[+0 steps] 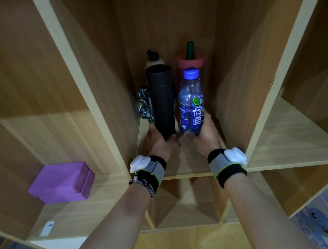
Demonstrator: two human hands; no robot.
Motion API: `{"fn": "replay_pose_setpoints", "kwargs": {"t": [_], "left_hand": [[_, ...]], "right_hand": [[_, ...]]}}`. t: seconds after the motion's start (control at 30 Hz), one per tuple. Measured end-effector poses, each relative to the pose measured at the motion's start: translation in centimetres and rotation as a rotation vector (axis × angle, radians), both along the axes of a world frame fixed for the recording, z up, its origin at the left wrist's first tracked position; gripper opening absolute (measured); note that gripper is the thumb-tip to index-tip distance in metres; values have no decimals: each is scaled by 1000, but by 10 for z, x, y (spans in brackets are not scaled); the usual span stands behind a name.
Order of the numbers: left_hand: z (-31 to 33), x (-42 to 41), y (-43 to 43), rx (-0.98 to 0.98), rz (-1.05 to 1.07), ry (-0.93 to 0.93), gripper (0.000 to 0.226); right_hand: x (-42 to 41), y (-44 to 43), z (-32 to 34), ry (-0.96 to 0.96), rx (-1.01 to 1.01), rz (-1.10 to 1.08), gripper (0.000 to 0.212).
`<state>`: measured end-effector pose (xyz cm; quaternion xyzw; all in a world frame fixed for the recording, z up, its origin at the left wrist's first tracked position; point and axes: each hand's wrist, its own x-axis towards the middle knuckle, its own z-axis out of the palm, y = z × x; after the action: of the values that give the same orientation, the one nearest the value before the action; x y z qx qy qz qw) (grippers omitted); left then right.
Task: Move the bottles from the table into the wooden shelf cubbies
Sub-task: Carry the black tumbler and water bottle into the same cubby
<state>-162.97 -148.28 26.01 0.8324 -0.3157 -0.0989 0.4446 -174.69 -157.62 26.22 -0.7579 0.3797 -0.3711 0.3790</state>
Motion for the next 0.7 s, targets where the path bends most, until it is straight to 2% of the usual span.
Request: {"fn": "replay_pose_setpoints", "kwargs": {"t": [0.27,0.7], "left_hand": [[0,-1,3,66,0,-98,59],[2,-1,5,29,1,-54,68]], "right_hand": [[-2,0,0,18,-42,-11,75],[4,-4,-4,100,-24,-45,89]]}}
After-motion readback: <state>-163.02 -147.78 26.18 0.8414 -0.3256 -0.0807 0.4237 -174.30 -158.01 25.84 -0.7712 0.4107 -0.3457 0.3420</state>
